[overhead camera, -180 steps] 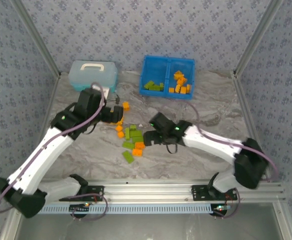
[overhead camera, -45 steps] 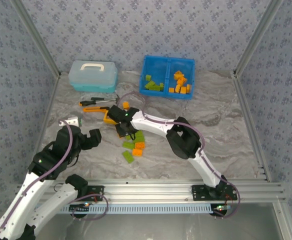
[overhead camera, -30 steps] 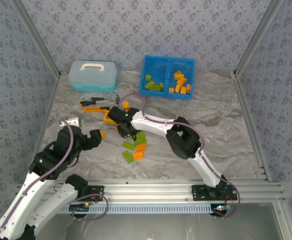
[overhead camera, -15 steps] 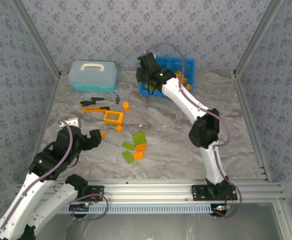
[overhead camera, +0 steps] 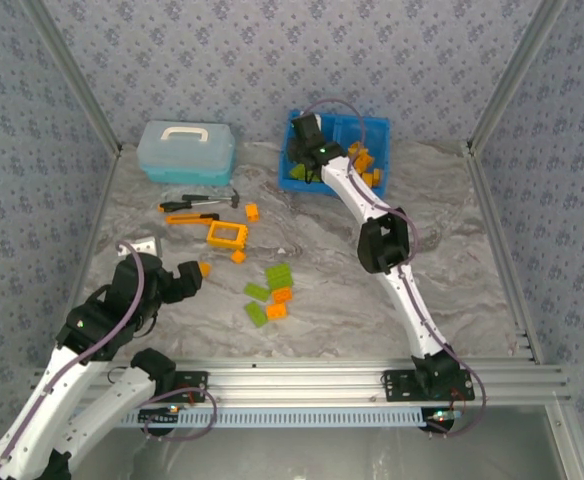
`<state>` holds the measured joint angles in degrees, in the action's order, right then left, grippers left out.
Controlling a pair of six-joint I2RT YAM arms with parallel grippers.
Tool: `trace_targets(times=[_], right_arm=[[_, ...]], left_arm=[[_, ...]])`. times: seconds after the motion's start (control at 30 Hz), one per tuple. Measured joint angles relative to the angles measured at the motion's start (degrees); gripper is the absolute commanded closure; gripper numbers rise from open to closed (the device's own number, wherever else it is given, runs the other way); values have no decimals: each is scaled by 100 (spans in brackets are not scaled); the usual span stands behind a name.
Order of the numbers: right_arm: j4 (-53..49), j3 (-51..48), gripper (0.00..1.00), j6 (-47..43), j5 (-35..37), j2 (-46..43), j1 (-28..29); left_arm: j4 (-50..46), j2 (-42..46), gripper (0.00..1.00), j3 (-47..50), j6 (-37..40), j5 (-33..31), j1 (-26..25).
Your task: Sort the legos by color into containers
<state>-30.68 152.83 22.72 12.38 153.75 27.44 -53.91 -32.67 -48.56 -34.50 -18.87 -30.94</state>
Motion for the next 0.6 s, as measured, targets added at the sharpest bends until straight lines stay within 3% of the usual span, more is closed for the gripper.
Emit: trace_targets(times=[0.1, 0.37, 0.47, 0.6], right_arm=[[79, 105, 41, -94, 136, 13, -20], [-153, 120, 39, -164, 225, -426, -114], [-439, -505, 36, -229, 168, -1145, -81], [-555, -2295, 31, -636, -127, -2752, 245]], left_arm=[[2, -7, 1, 4, -11, 2, 0], [76, -188, 1, 37, -4, 22, 9], [201, -264, 1, 70, 17, 31, 9], [348, -361, 1, 118, 81, 87, 9]])
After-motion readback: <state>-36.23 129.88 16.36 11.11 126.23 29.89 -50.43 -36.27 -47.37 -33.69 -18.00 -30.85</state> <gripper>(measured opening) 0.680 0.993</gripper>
